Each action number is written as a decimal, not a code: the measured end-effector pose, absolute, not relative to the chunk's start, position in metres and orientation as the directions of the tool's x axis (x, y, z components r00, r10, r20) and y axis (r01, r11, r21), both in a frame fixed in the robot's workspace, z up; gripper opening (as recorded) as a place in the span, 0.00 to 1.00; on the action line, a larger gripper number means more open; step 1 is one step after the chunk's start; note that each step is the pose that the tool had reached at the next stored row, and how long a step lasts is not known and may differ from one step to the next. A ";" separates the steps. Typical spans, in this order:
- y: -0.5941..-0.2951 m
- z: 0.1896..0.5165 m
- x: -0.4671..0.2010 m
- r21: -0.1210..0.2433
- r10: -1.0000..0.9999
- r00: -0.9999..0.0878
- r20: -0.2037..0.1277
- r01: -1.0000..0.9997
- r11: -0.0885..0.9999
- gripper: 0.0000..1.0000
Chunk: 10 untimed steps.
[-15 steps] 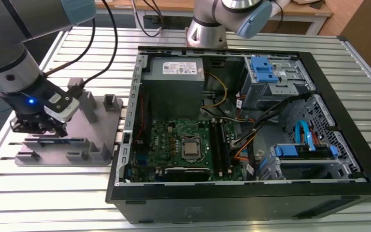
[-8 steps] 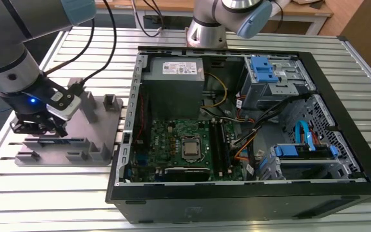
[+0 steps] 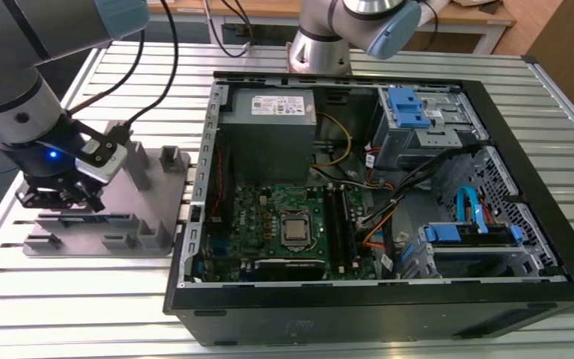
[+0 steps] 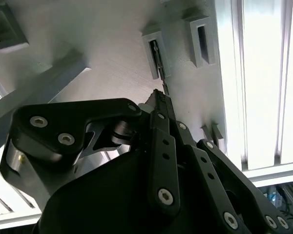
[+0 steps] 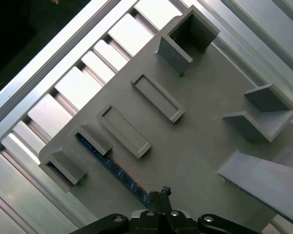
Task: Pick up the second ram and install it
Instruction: 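Pick up the second ram and move it above second insertion slot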
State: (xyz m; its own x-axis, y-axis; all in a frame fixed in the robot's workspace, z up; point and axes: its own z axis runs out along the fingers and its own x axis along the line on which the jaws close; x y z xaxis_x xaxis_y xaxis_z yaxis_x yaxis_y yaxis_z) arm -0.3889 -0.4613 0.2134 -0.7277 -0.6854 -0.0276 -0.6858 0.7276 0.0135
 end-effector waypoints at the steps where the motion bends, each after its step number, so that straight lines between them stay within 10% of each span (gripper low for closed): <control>1: -0.461 0.213 -0.389 0.014 -0.691 -0.723 -0.028 -0.691 0.722 0.11; 10: -0.461 0.213 -0.389 0.014 -0.736 -0.677 -0.028 -0.736 0.677 0.11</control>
